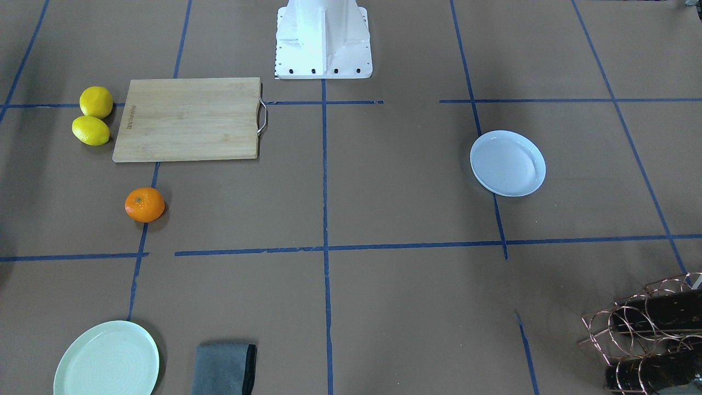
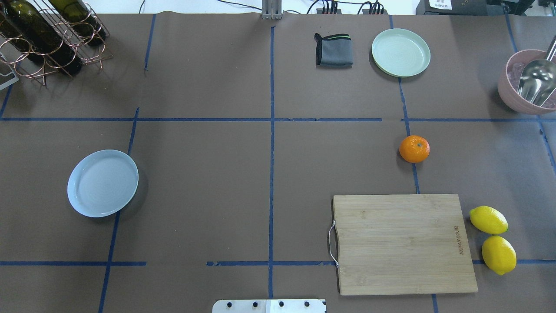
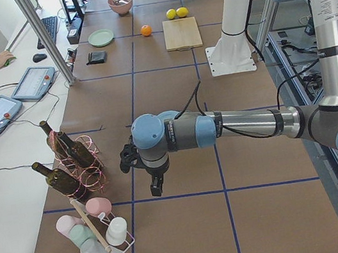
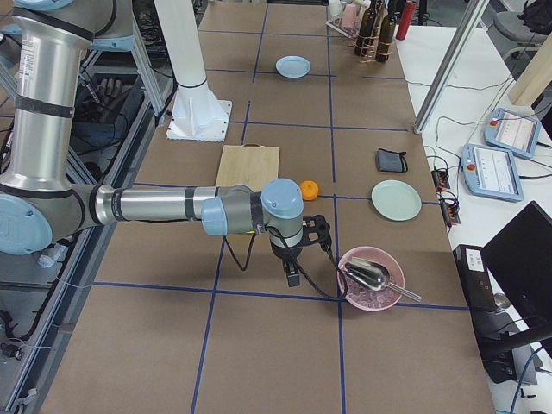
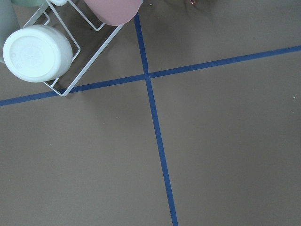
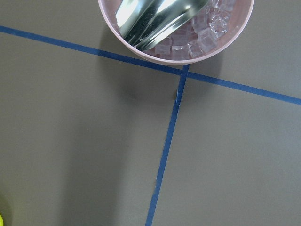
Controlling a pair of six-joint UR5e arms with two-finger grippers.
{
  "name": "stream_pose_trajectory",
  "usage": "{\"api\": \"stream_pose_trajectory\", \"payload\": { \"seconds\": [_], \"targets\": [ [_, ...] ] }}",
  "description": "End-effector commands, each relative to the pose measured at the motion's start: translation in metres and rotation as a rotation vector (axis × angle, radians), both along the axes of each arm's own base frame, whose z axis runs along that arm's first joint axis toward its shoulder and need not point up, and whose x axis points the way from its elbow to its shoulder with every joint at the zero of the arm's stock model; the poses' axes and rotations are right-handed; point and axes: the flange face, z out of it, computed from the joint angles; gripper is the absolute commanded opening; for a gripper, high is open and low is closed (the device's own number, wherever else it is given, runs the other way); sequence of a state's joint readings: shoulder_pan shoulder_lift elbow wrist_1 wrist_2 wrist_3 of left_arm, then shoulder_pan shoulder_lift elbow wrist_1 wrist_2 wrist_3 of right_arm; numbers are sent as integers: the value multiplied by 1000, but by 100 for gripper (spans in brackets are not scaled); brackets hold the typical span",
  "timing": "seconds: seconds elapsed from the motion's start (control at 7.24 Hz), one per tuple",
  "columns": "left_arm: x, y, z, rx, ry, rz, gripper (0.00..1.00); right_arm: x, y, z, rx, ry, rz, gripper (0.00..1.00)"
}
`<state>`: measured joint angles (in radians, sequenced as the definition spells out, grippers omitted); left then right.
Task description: Pick orange to plate
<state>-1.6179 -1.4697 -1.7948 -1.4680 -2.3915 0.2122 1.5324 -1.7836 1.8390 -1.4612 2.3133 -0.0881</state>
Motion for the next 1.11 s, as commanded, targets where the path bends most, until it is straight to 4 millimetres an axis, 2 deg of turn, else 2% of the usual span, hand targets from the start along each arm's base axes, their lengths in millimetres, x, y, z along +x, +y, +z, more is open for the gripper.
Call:
{"api": "stream_pose_trajectory", "payload": {
  "seconds": [0.0, 0.28, 0.41, 0.55, 0.69, 0.83, 0.97],
  "targets": [
    [0, 0, -8, 17, -2, 2, 100, 0, 4, 10, -12, 1, -1, 100],
    [1, 2, -13, 27, 0, 2, 100, 1, 9, 25, -42, 5, -2, 100],
    [3, -5, -29, 67, 5, 8, 100, 1, 12, 40, -74, 6, -1, 100],
    [5, -20, -45, 108, -4, 13, 100, 1, 12, 43, -70, 10, -9, 100],
    [3, -68, -78, 214, -11, 8, 100, 1, 12, 43, -68, 10, -11, 100],
    [-7, -78, -93, 285, -19, -11, 100, 1, 11, 41, -63, 9, -11, 100],
    [-7, -87, -105, 381, -23, -14, 100, 0, 10, 40, -63, 5, -11, 100]
  ]
}}
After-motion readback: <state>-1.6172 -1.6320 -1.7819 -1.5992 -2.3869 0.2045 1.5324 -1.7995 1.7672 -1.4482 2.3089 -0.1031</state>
